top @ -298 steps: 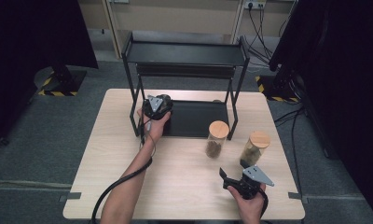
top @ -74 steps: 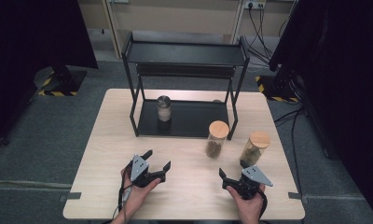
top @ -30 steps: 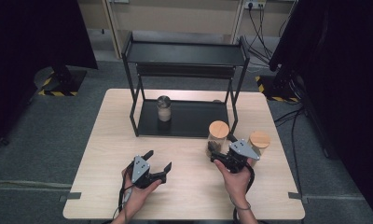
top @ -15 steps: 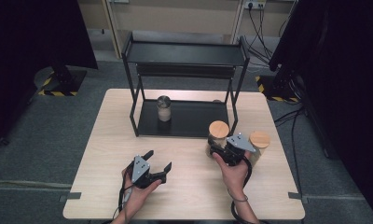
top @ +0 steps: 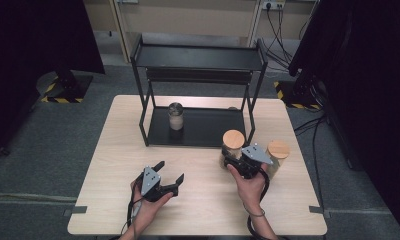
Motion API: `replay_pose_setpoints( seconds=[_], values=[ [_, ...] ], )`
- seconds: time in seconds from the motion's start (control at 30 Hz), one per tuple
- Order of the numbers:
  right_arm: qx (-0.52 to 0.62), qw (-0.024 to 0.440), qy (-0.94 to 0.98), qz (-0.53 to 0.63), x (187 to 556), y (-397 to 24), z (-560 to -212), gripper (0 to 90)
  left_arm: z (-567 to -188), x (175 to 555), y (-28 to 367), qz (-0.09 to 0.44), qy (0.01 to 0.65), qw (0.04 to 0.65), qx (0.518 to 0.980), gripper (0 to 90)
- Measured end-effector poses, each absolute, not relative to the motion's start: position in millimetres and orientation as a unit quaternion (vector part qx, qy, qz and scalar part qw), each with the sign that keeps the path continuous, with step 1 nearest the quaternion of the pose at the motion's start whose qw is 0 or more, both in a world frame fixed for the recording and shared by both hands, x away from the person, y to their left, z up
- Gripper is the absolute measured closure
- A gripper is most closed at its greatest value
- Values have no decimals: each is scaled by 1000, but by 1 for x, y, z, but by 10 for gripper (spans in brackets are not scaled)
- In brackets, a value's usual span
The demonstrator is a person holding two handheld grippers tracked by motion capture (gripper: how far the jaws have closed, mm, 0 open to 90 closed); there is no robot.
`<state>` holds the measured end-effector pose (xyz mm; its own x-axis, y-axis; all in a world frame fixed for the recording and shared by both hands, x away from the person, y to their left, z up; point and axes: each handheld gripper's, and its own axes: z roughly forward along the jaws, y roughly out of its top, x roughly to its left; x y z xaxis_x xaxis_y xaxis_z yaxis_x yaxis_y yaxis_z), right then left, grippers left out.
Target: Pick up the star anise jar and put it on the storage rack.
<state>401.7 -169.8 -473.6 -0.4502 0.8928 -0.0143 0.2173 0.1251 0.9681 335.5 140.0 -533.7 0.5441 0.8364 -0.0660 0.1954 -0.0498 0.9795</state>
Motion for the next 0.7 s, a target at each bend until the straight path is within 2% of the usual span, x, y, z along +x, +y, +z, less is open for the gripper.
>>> replay_pose_setpoints(
  seconds=[0.7],
  values=[
    [393, 327, 670, 539, 411, -153, -446, 256, -534, 335, 140, 281, 385, 571, 668, 127]
  ],
)
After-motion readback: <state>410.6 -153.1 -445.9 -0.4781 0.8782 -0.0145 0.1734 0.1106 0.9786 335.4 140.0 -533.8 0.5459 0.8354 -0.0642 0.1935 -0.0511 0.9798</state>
